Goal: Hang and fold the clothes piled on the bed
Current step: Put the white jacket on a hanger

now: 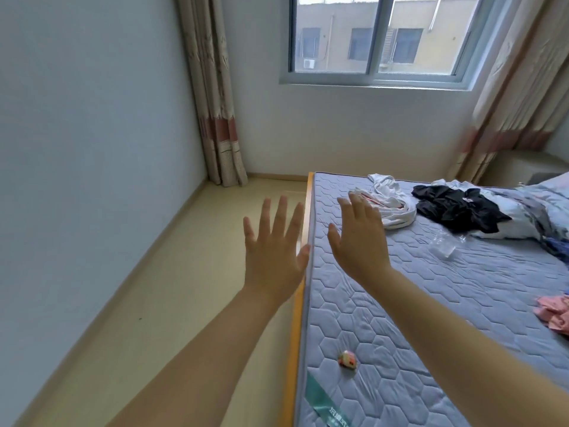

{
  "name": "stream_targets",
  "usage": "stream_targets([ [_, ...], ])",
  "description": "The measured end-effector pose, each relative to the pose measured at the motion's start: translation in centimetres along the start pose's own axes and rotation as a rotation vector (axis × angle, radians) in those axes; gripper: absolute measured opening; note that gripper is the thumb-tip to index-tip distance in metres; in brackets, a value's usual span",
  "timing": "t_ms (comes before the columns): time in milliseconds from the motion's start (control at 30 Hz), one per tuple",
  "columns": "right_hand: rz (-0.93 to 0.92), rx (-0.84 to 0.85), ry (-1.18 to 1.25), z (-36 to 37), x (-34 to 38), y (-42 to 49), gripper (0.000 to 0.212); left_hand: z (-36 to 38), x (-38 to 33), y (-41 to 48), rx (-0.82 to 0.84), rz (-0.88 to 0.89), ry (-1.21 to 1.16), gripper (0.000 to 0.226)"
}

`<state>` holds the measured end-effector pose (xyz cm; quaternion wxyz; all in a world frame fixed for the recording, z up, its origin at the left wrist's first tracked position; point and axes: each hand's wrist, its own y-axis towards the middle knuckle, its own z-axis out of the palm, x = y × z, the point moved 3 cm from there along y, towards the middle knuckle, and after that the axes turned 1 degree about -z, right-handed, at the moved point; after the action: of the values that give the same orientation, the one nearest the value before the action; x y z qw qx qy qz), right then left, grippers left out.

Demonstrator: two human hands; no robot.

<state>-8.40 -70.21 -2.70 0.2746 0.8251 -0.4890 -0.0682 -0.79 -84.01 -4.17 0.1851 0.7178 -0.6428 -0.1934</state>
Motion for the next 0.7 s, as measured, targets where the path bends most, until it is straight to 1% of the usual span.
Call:
stream_targets([
  [133, 0.034, -0.035, 0.067, 6.5, 4.3, 6.7, 0.048, 4.1, 7.9, 5.3, 0.036, 0.041, 0.053, 0.065],
  [267, 0.109, -0.017, 0.133, 13.1, 7.4, 14.1, 0.060, 8.0, 15.2, 12.7, 0.109, 0.052, 0.084, 0.066],
  [333, 0.128, 0.010, 0.124, 16.1, 8.8, 17.6, 0.063, 9.7, 18.5, 16.0, 0.135, 0.060, 0.090, 0.066],
  [433, 0.111, 0.021, 0.103, 19.8, 10.5, 22.8, 0.059, 12.3, 23.0, 20.8, 0.134, 0.049, 0.074, 0.067],
  [533, 0.109, -0.009, 0.068, 23.1, 11.4, 28.2, 0.055, 15.7, 26.6, 25.5, 0.116, 0.068, 0.043, 0.068],
  [700, 0.156, -0.035, -0.002, 29.8, 11.7, 37.4, 0.060, 22.4, 31.9, 35.0, 0.083, 0.186, 0.015, 0.071],
])
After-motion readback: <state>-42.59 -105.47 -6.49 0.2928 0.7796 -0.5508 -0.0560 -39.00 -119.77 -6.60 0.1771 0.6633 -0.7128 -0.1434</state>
